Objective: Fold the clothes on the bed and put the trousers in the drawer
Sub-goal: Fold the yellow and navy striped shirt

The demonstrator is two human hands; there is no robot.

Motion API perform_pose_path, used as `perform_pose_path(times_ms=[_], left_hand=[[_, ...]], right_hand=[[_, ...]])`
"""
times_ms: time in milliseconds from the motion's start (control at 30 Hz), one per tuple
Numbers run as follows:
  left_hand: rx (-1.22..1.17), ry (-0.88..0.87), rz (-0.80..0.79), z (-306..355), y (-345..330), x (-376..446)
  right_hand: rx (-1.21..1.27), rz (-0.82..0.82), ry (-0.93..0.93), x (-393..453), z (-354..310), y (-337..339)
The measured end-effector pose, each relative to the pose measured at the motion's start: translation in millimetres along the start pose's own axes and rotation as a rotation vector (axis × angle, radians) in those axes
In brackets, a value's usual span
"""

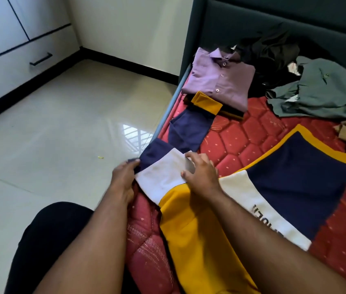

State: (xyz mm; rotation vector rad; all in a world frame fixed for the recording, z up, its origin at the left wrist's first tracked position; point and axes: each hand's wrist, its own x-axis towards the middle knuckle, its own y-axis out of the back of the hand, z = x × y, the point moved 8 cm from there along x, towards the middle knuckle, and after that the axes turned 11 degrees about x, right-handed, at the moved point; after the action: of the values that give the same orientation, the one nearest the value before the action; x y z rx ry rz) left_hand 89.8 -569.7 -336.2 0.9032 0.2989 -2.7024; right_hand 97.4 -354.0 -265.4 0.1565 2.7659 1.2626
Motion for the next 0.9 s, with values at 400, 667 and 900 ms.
perform_pose_path(times_ms=[400, 667, 900], left_hand=[[0.901, -0.973, -0.661, 10.4, -272.5, -187.1], [1.949, -1.212, -0.753, -108.3, -300.2, -175.0], [1.893, -1.239, -0.620, -117.9, -289.4, -167.1]], right_hand=[[1.209, 0.402, -0.225, -30.8, 130.8, 185.0], [1.218, 0.320, -0.366, -30.5, 235.5, 200.6], [1.108, 0.687, -0.436, 13.6, 274.7, 219.2]])
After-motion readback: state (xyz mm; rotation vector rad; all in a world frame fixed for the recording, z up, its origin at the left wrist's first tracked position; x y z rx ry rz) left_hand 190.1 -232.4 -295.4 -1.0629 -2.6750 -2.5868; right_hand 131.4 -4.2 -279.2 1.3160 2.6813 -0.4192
